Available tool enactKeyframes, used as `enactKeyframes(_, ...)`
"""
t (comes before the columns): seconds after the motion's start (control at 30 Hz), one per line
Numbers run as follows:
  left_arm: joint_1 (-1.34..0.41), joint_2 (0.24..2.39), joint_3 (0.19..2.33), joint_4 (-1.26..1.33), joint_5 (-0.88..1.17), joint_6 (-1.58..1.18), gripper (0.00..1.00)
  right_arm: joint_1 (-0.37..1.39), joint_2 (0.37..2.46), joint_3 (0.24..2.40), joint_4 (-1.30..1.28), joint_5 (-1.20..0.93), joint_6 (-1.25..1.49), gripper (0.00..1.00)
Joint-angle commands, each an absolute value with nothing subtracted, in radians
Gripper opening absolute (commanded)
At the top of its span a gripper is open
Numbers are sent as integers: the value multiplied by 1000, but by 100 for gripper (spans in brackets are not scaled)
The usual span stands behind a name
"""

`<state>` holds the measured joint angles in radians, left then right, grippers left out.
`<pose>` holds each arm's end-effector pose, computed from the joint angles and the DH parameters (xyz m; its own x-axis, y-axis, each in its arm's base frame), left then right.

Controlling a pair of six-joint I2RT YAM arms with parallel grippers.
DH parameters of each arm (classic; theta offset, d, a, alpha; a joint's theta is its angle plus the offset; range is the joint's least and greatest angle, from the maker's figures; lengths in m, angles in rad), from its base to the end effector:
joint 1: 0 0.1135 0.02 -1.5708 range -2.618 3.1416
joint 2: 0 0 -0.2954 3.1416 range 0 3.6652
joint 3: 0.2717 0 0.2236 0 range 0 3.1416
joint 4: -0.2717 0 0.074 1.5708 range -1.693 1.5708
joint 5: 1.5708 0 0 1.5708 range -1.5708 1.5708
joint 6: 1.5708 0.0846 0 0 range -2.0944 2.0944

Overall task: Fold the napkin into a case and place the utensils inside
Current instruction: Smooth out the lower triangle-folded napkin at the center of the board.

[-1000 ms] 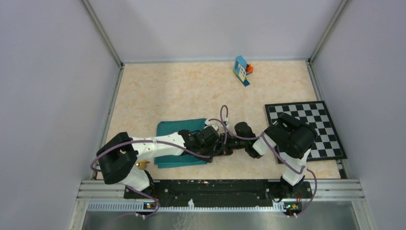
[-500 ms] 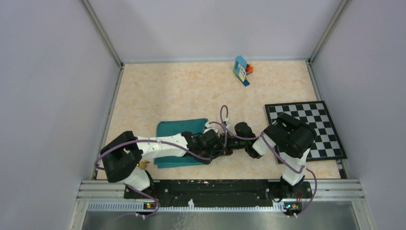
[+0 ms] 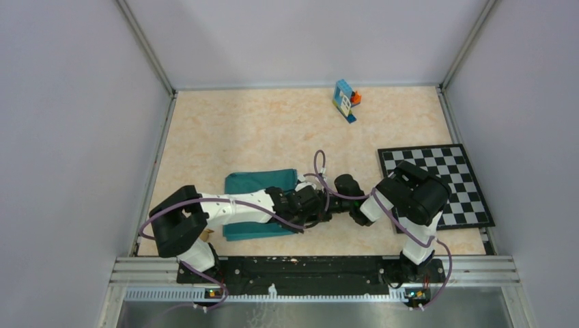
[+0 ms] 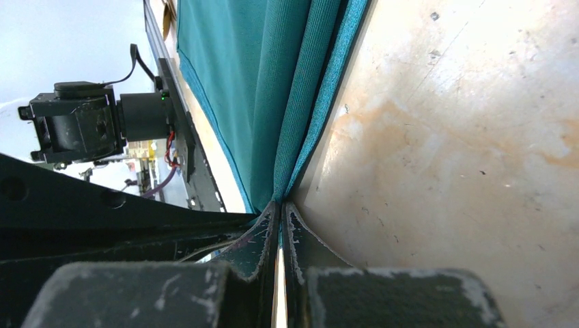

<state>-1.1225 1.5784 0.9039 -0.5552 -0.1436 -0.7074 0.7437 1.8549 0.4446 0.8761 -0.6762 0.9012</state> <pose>0.1326 -0.2477 0.1726 -0.8766 0.3387 -0.3419 0.3967 0.9107 -0.1149 0.1974 0.2535 0.1227 -0.9574 -0.0498 -0.2844 -0.2800 0.4002 0.8726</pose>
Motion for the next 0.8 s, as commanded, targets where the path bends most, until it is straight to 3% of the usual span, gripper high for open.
enactKeyframes(0.0,-1131,1551,957,-584,-163,-708,4,757,1864,429,941,-684,895,0)
enactKeyframes(0.33,-1131,1587,987,-591,-161,-704,6,762,1864,422,962,-684,909,0)
enactKeyframes(0.47,-1131,1592,987,-566,-139,-707,16,762,1860,418,963,-684,911,0)
enactKeyframes(0.63,-1131,1537,982,-560,-128,-706,38,759,1835,401,950,-670,917,0)
enactKeyframes(0.77,-1119,1432,937,-552,-117,-699,51,738,1792,384,897,-657,897,6)
